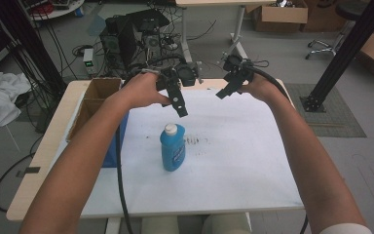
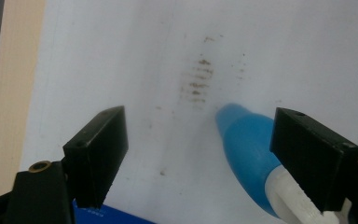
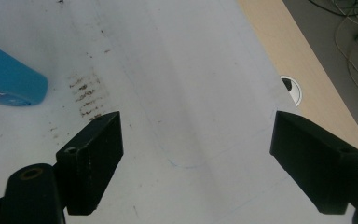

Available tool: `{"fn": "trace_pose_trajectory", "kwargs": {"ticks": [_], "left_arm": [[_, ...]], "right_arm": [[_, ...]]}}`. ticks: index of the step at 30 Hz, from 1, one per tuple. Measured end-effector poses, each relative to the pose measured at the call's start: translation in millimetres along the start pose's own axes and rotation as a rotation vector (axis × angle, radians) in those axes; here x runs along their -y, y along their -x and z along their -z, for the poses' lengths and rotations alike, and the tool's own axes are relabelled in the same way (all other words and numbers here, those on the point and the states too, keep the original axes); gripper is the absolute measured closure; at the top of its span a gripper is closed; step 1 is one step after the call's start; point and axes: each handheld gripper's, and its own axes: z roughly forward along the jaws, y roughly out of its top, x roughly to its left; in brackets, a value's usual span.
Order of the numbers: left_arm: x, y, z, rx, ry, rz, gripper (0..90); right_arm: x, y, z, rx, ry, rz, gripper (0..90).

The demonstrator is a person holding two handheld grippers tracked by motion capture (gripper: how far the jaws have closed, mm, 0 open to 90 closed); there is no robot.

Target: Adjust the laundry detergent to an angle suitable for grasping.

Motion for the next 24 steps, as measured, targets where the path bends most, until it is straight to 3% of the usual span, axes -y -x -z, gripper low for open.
{"fn": "trace_pose_trajectory", "kwargs": {"ticks": [4, 19, 24], "left_arm": [[1.2, -0.4, 1.8, 0.0, 0.018, 0.007, 20.0], [0.8, 0.4, 1.6, -0.011, 0.008, 0.001, 20.1], [-1.0, 5.0, 4.8, -0.023, 0.01, 0.017, 20.1]], "right_arm": [[-0.7, -1.1, -1.3, -0.004, -0.003, 0.005, 17.1], [-1.0, -0.6, -3.2, -0.008, -0.007, 0.012, 17.2], [0.6, -3.1, 0.7, -0.001, -0.009, 0.017, 17.2]]}}
